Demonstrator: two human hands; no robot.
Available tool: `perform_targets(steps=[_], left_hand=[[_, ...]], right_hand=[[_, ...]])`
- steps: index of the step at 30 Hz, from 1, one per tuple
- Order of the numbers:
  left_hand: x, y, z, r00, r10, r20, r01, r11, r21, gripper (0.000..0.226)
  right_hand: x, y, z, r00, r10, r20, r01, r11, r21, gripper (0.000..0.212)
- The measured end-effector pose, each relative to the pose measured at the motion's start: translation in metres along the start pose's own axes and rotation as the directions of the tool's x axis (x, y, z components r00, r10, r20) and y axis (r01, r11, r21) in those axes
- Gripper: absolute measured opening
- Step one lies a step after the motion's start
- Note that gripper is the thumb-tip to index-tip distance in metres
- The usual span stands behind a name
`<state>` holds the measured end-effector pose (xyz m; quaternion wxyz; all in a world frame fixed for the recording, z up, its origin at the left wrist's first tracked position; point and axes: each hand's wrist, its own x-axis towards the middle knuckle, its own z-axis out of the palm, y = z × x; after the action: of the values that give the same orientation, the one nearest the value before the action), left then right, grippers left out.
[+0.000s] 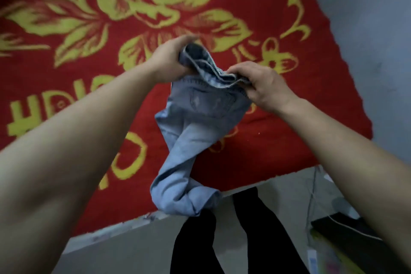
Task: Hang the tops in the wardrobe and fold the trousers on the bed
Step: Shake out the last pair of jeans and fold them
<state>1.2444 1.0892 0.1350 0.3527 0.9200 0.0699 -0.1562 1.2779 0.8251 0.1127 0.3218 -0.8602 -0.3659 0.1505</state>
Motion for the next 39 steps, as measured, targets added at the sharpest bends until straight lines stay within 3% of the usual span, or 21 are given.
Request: perform_targets(steps=[3,6,9,12,16,19,22,25,27,29,31,33,36,39], left_hand=[[-0.037,0.018,-0.035,0.988,0.0,-0.151,-0.005,1.0,-0.031,0.033],[-0.072,0.045,-0.07,0.98,0.033,-0.199,-0.024,0.998,0.05,0.025],[-0.111,0.069,-0.117,0.946,0.224,-0.232,-0.133,0.926,0.355,0.031],[-0.151,0.085,-0.169,0.852,0.485,-0.197,-0.248,0.704,0.665,0.041],[-0.201,0.106,-0.219,0.807,0.569,-0.159,-0.286,0.612,0.737,0.045],[-0.237,0.12,-0.244,0.756,0.617,-0.217,-0.182,0.517,0.837,0.038],[-0.267,0.132,-0.261,0.739,0.62,-0.264,-0.063,0.454,0.889,0.046],[-0.29,0.142,-0.268,0.737,0.651,-0.182,-0.065,0.336,0.94,0.056],[-0.298,0.149,-0.27,0.711,0.689,-0.143,-0.094,0.294,0.951,0.05],[-0.304,0.159,-0.272,0.719,0.667,-0.196,-0.178,0.449,0.876,0.041],[-0.31,0.168,-0.272,0.775,0.557,-0.299,-0.238,0.696,0.677,0.027],[-0.313,0.169,-0.273,0.823,0.432,-0.368,-0.247,0.856,0.454,0.028],[-0.316,0.167,-0.276,0.855,0.312,-0.416,-0.207,0.938,0.277,0.038],[-0.317,0.167,-0.281,0.804,0.261,-0.534,-0.157,0.96,0.234,0.034]], right_hand=[[0.005,-0.044,-0.041,0.964,0.26,-0.06,-0.265,0.96,-0.085,0.075],[0.015,-0.089,-0.078,0.913,0.384,-0.141,-0.401,0.908,-0.122,0.081],[0.021,-0.144,-0.11,0.943,0.279,-0.183,-0.318,0.917,-0.24,0.061],[0.019,-0.205,-0.142,0.97,0.142,-0.198,-0.218,0.87,-0.442,0.04],[0.013,-0.276,-0.182,0.964,0.001,-0.264,-0.157,0.808,-0.568,0.028],[0.005,-0.316,-0.207,0.955,-0.048,-0.293,-0.14,0.797,-0.587,0.026],[-0.007,-0.345,-0.225,0.955,-0.07,-0.288,-0.12,0.797,-0.591,0.026],[-0.019,-0.365,-0.238,0.937,-0.116,-0.329,-0.102,0.81,-0.578,0.024],[-0.025,-0.377,-0.249,0.919,-0.16,-0.361,-0.088,0.809,-0.582,0.023],[-0.03,-0.388,-0.26,0.898,-0.201,-0.392,-0.08,0.801,-0.593,0.024],[-0.037,-0.399,-0.269,0.871,-0.236,-0.432,-0.079,0.799,-0.596,0.024],[-0.045,-0.409,-0.276,0.849,-0.276,-0.451,-0.071,0.787,-0.613,0.024],[-0.055,-0.421,-0.291,0.819,-0.332,-0.468,-0.057,0.765,-0.642,0.023],[-0.063,-0.427,-0.302,0.792,-0.379,-0.478,-0.07,0.723,-0.688,0.025]])
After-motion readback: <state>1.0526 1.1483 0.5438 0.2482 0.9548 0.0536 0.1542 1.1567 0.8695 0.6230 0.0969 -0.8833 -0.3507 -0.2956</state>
